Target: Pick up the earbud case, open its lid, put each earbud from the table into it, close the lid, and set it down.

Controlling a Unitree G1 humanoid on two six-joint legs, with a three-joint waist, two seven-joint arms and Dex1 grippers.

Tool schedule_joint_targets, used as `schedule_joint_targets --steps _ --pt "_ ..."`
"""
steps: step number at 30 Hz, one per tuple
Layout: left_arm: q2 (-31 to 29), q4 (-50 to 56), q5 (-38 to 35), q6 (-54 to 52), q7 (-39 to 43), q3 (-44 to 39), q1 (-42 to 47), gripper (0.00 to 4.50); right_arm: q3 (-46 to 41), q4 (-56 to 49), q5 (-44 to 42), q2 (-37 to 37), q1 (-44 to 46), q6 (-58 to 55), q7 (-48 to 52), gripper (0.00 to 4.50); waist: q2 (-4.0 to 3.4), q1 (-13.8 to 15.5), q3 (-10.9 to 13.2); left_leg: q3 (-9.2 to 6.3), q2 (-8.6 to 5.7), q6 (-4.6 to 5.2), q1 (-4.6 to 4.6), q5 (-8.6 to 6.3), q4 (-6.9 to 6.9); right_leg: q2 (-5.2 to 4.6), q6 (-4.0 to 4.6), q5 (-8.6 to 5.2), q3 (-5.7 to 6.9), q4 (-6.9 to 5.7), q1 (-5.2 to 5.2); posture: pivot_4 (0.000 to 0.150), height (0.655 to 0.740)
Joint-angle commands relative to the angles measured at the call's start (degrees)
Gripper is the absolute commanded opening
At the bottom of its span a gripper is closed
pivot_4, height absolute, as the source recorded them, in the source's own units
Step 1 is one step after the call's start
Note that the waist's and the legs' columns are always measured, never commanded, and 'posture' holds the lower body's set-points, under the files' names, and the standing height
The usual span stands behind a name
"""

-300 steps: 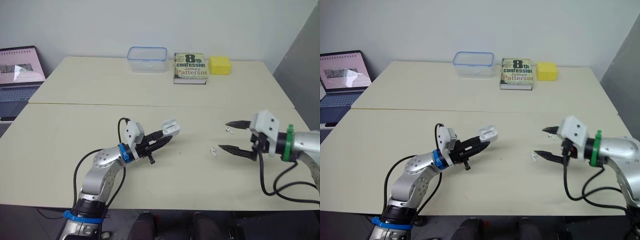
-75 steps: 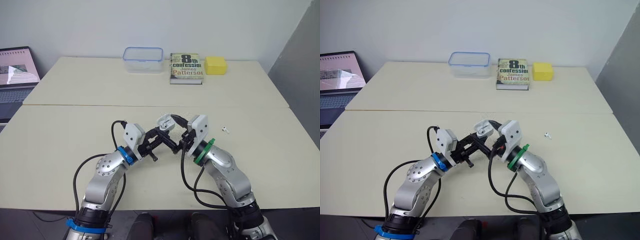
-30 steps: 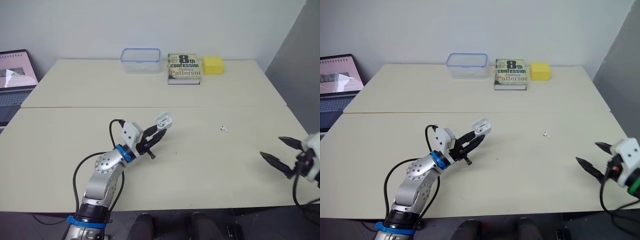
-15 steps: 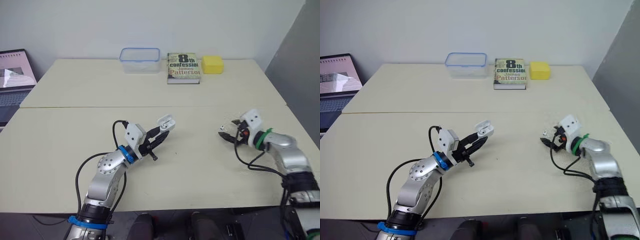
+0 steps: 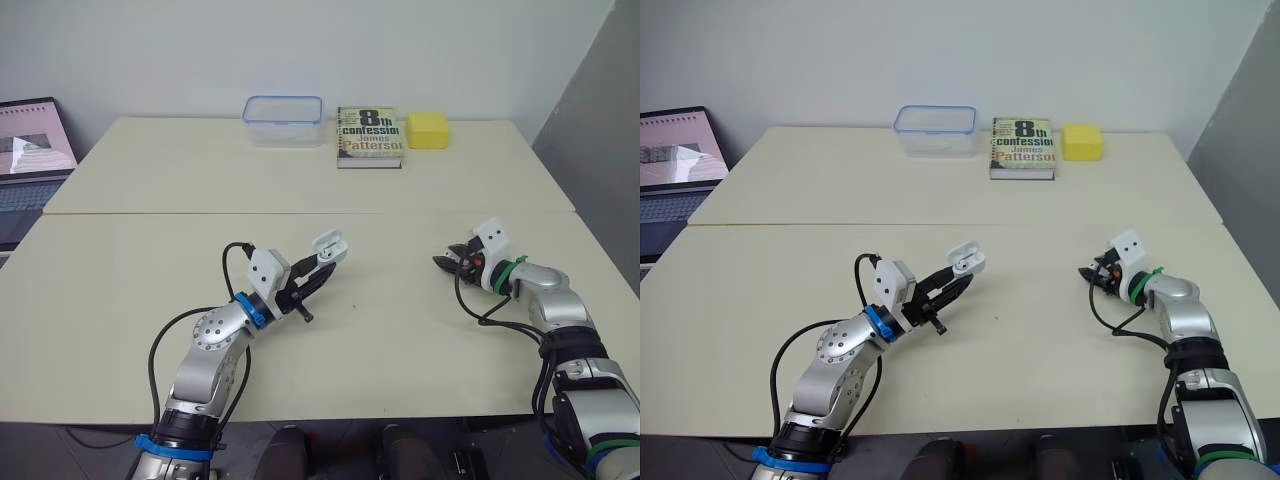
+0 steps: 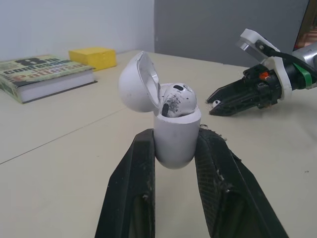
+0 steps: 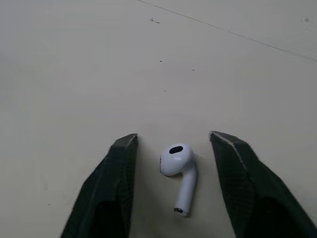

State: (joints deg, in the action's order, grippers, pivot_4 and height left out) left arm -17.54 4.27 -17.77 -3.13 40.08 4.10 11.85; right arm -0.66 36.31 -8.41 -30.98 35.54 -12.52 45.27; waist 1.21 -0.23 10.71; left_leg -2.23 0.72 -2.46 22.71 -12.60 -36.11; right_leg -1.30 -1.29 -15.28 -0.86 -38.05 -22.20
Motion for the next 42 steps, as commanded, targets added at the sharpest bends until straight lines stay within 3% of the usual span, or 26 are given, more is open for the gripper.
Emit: schedule_joint_targets --steps 1,3,8,13,20,33,34,40,42 --pt "0.09 2.47 -0.28 0.92 -0.02 -0.4 0.67 0.77 -0.26 -2.96 -0.16 -2.01 -1.54 -2.98 1.93 1.13 0.0 0.11 0.0 0.0 0.0 0.0 0.0 0.0 0.0 0.0 0.0 0.0 0.0 0.0 0.0 0.15 0.74" --pt "0.04 2.55 -0.33 0.84 0.04 -0.42 0.7 0.77 -0.28 -7.58 -0.97 -3.06 -2.9 -4.91 4.01 0.43 0.0 0.13 0.0 -0.01 0.0 0.0 0.02 0.0 0.0 0.0 0.0 0.0 0.01 0.01 -0.02 0.15 0.74" --pt "-0.2 3.28 -0.44 0.57 0.07 -0.39 0.14 0.77 2.11 -26.94 -2.93 -10.07 -10.67 -8.12 13.47 0.4 -0.01 0.11 0.0 -0.05 0.01 0.0 0.14 0.0 0.02 -0.01 -0.01 0.0 0.03 0.04 -0.11 0.15 0.74" --pt "-0.35 5.12 -0.54 -0.11 -0.24 -0.17 -1.61 0.77 2.61 -42.98 -3.61 -21.98 -22.86 -5.48 23.67 0.4 -0.03 0.1 0.0 -0.1 0.04 0.0 0.11 -0.01 0.02 0.02 -0.27 -0.16 0.07 0.05 -0.09 0.15 0.74" --pt "-0.19 7.78 -0.6 -1.27 -0.83 0.48 -3.92 0.77 1.66 -42.87 -1.0 -31.49 -32.26 2.31 28.27 0.4 -0.03 -0.01 0.0 0.03 0.03 0.0 0.02 -0.01 0.0 0.01 -0.3 -0.17 -0.02 0.04 -0.05 0.15 0.74" --pt "-0.22 9.53 -0.47 -2.51 -1.34 0.41 -5.44 0.77 7.35 -36.15 3.26 -31.79 -27.87 8.08 31.9 0.4 -0.01 0.09 -0.01 0.03 0.02 0.0 -0.01 -0.01 -0.01 0.0 -0.31 -0.17 -0.02 0.08 0.01 0.15 0.74" --pt "-0.21 9.65 -0.46 -2.59 -1.4 0.44 -5.56 0.77 7.45 -35.89 3.35 -31.44 -27.4 8.07 31.7 0.96 -0.01 0.1 -0.01 0.02 0.02 0.0 -0.01 -0.01 -0.01 0.0 -0.31 -0.17 -0.01 0.08 0.02 0.15 0.74" --pt "-0.2 10.12 -0.52 -2.92 -1.59 0.63 -6.11 0.77 5.62 -36.82 2.72 -31.39 -27.47 10.75 31.11 2.56 -0.01 0.12 -0.01 0.02 0.02 0.0 -0.02 -0.01 -0.02 -0.01 -0.31 -0.17 -0.01 0.08 0.03 0.15 0.74" --pt "-0.17 10.15 -0.52 -2.99 -1.59 0.69 -6.21 0.77 3.87 -39.68 0.44 -31.89 -28.24 9.09 31.38 2.57 -0.01 0.13 -0.01 0.01 0.02 0.0 -0.01 -0.01 -0.01 -0.01 -0.31 -0.17 0.0 0.08 0.02 0.15 0.74"
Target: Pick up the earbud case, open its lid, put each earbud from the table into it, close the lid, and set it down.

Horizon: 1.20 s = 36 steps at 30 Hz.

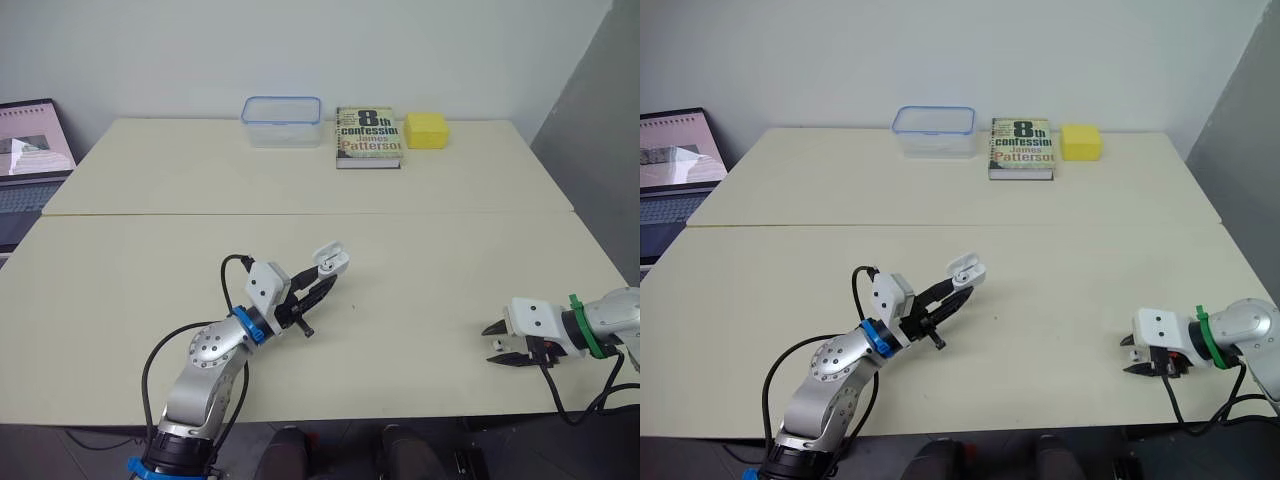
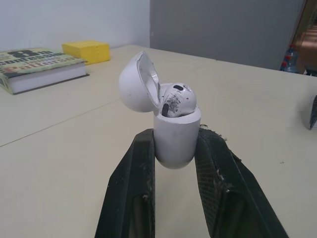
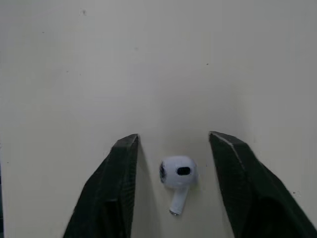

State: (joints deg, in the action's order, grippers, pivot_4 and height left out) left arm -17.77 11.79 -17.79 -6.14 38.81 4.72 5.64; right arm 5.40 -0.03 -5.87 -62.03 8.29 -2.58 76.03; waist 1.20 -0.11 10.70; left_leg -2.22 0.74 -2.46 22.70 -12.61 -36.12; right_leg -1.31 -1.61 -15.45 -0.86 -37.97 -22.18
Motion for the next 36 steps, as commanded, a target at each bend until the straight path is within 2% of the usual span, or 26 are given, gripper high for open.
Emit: schedule_joint_targets --steps 1,8,10,15,23,31,34,36 --pt "0.07 2.64 -0.51 -0.01 -0.31 0.09 -0.05 0.77 -3.16 -4.92 -3.12 -0.98 -1.4 -1.98 0.47 2.57 0.0 0.02 0.0 0.0 0.0 0.0 0.0 0.0 0.01 0.0 0.0 0.0 0.0 0.0 -0.01 0.15 0.74" --pt "0.26 2.37 -0.45 0.0 -0.13 0.45 -0.18 0.77 -7.04 -14.54 -3.21 -4.76 -4.6 -9.68 -1.61 2.57 0.0 0.02 0.0 0.01 0.01 0.0 -0.01 0.0 -0.01 0.0 0.0 0.0 -0.02 -0.04 -0.02 0.15 0.74" --pt "0.39 2.18 -0.4 -0.03 -0.15 0.66 -0.12 0.77 -5.45 -17.53 2.52 -7.08 -4.18 -14.1 -4.82 2.57 -0.02 0.02 -0.01 0.01 0.0 0.0 0.0 0.0 -0.01 0.0 0.0 0.0 -0.01 -0.03 -0.03 0.15 0.74" --pt "0.6 2.07 -0.29 -0.19 -0.22 1.21 -0.34 0.77 0.04 -23.56 5.5 -8.94 0.15 -28.17 -5.29 2.57 -0.03 -0.02 -0.02 0.01 0.01 0.0 0.0 0.0 0.0 0.0 0.0 0.0 -0.02 -0.04 -0.06 0.15 0.74" --pt "0.66 2.4 -0.18 -0.26 -0.97 1.53 -0.99 0.77 6.7 -20.89 9.64 -7.63 3.1 -29.99 -5.74 2.57 -0.03 0.01 -0.01 0.01 -0.01 0.0 0.08 0.0 0.0 -0.03 0.0 0.0 0.0 0.03 -0.08 0.15 0.74" --pt "0.61 2.45 0.0 -0.08 -1.4 1.5 -1.39 0.77 8.12 -18.36 9.8 -6.45 4.0 -30.07 -5.11 2.57 -0.02 0.0 -0.01 0.02 -0.01 0.0 0.03 0.0 -0.01 -0.02 0.0 0.0 -0.01 0.0 -0.06 0.15 0.74" --pt "0.62 2.3 0.05 0.03 -1.48 1.51 -1.35 0.77 8.33 -18.05 9.51 -6.11 4.21 -30.47 -4.69 2.0 -0.02 0.0 -0.02 0.02 0.0 0.0 0.03 0.0 -0.01 -0.02 0.0 0.0 -0.01 0.0 -0.05 0.15 0.74" --pt "0.61 2.2 0.08 0.1 -1.47 1.49 -1.29 0.77 8.37 -18.04 9.28 -5.74 4.44 -30.71 -4.46 1.34 0.0 -0.03 -0.03 0.02 0.0 0.0 0.01 0.0 -0.02 -0.02 0.0 0.0 -0.01 0.0 -0.04 0.15 0.74"
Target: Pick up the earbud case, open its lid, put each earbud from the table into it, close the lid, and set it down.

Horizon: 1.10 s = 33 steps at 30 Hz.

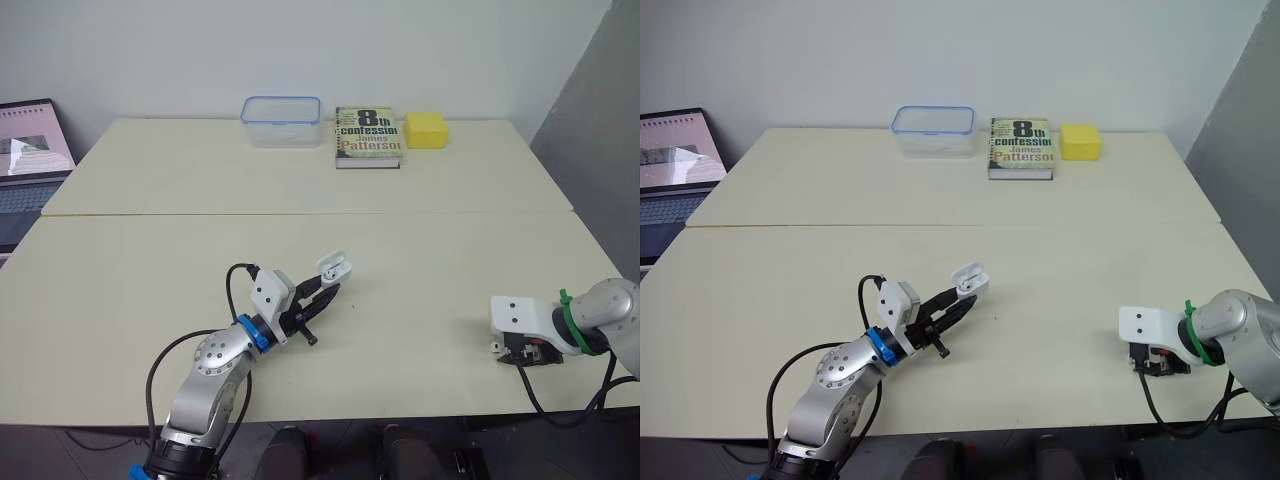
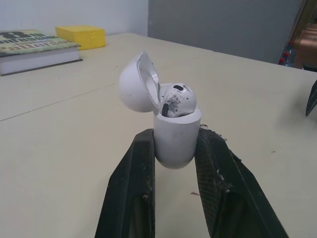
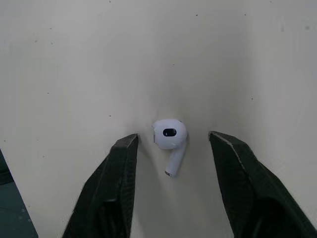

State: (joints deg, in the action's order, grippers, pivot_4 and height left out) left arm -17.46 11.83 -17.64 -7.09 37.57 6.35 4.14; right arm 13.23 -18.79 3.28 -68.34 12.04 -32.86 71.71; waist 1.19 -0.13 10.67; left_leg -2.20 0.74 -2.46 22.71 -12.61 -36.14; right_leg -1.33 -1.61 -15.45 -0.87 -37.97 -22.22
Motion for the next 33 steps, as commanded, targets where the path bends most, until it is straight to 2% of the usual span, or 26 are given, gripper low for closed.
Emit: schedule_joint_targets --steps 1,3,10,14,18,24,28,33 --pt "0.29 2.08 -0.08 1.09 -0.19 -0.15 0.28 0.77 0.58 0.72 0.05 0.75 0.85 -0.5 0.06 0.96 0.02 -0.04 -0.01 0.0 0.0 0.0 -0.01 0.0 0.0 0.0 0.0 0.0 0.0 0.0 0.02 0.15 0.74" --pt "0.28 1.87 -0.09 1.14 -0.09 -0.16 0.45 0.77 0.63 0.72 -0.05 1.05 1.19 -0.67 0.49 0.39 0.02 -0.06 -0.01 0.01 0.01 0.0 -0.04 0.0 0.0 0.0 0.0 0.01 -0.01 -0.01 0.02 0.15 0.74" --pt "0.27 1.22 0.0 1.42 0.27 -0.15 1.09 0.77 -2.06 0.47 -1.8 1.39 2.13 0.41 0.82 0.39 0.02 -0.07 -0.01 0.02 0.01 0.0 -0.03 0.0 0.0 0.01 0.0 0.01 -0.01 -0.01 0.02 0.15 0.74" --pt "0.27 0.78 -0.06 1.63 0.48 -0.37 1.59 0.77 -6.75 -1.34 -6.84 4.56 3.62 1.43 -0.52 0.39 0.02 -0.07 -0.01 0.02 0.01 0.0 -0.01 0.0 0.0 0.01 0.0 0.01 -0.01 -0.02 -0.01 0.15 0.74" --pt "0.53 0.13 -0.32 2.09 0.87 -0.46 2.66 0.77 -11.65 -6.86 -15.97 15.88 5.78 1.07 -5.85 0.39 0.05 -0.16 0.0 -0.01 0.04 0.0 -0.01 0.0 0.01 0.06 -0.01 0.01 0.0 -0.02 -0.01 0.15 0.74" --pt "1.09 -1.06 -0.49 2.74 1.31 -0.17 4.49 0.77 -11.75 -10.88 -20.05 34.07 8.75 2.9 -19.87 0.39 0.05 -0.02 0.0 -0.1 0.02 0.0 0.06 0.0 -0.01 0.05 -0.02 0.02 0.05 -0.04 -0.02 0.15 0.74" --pt "1.38 -1.59 -0.38 2.85 1.52 -0.07 5.44 0.77 -9.5 -9.96 -19.1 44.68 9.48 6.29 -28.15 0.39 0.05 -0.05 0.0 -0.12 0.01 0.0 0.07 0.0 0.0 0.05 0.06 0.07 0.06 -0.08 -0.04 0.15 0.74" --pt "1.62 -1.85 -0.43 2.63 1.65 -0.26 6.37 0.77 -5.38 -6.59 -14.99 51.6 8.56 13.85 -34.1 0.39 0.05 -0.12 0.0 -0.11 0.02 0.0 0.06 0.0 0.01 0.05 0.2 0.15 0.06 -0.07 -0.05 0.15 0.74"
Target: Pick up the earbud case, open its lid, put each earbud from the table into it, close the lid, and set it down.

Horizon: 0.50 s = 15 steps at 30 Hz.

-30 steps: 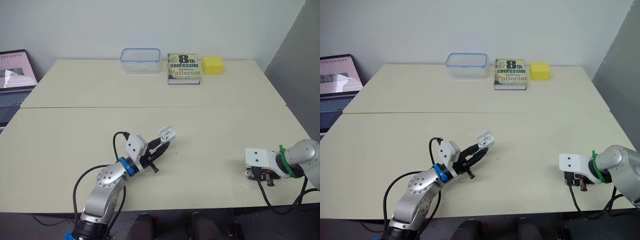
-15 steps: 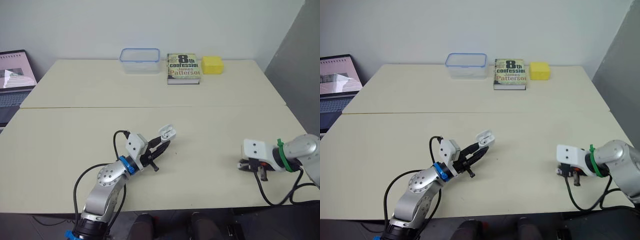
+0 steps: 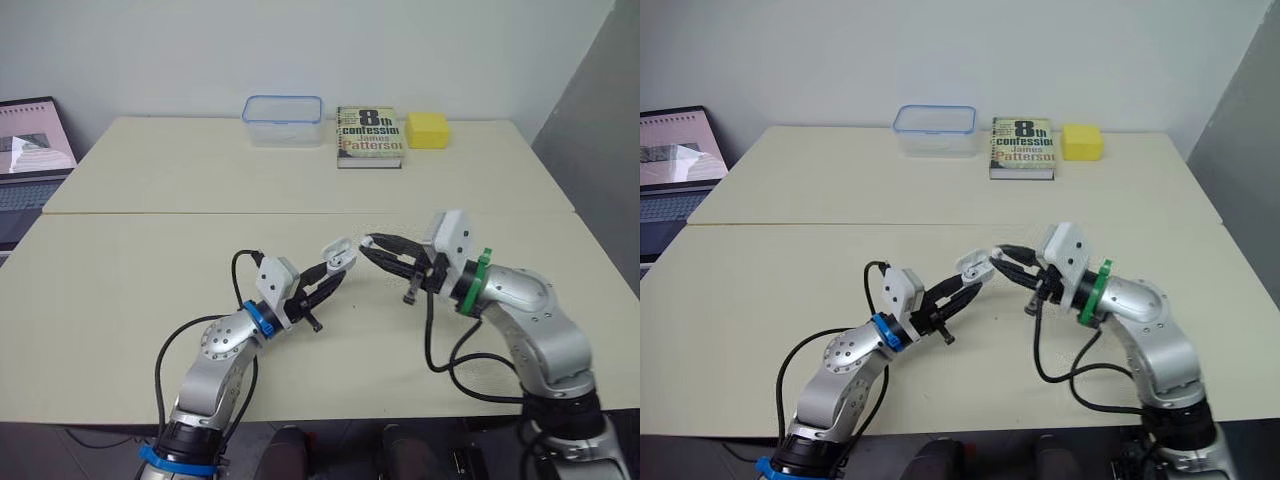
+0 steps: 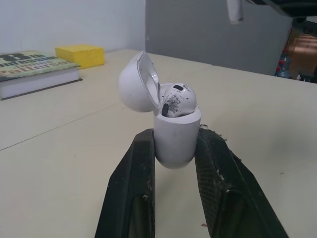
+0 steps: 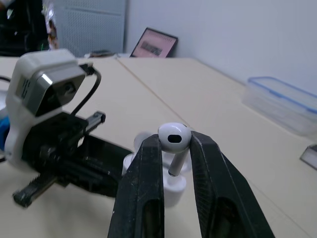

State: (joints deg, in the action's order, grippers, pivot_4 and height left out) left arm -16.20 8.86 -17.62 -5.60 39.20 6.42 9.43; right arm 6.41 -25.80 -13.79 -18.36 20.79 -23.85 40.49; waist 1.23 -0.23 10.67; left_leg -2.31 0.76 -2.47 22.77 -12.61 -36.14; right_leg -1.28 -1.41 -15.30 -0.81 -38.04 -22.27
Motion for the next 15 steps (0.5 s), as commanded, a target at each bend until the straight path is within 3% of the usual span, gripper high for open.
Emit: schedule_joint_targets --steps 1,15 --pt "0.49 1.15 -0.6 0.91 -0.11 -0.5 1.26 0.77 2.38 1.59 3.05 2.59 -0.49 6.49 -3.81 0.39 0.0 -0.04 0.0 0.0 0.01 0.0 0.0 0.0 0.0 0.0 0.0 0.0 0.0 0.0 0.0 0.15 0.74" --pt "0.47 1.5 -0.98 0.38 0.0 -0.89 2.09 0.77 4.64 10.28 5.27 4.82 -1.19 16.17 -5.4 0.39 -0.01 -0.06 0.0 0.0 0.02 0.0 -0.02 0.0 0.01 0.02 0.05 0.02 0.0 -0.02 0.0 0.15 0.74"
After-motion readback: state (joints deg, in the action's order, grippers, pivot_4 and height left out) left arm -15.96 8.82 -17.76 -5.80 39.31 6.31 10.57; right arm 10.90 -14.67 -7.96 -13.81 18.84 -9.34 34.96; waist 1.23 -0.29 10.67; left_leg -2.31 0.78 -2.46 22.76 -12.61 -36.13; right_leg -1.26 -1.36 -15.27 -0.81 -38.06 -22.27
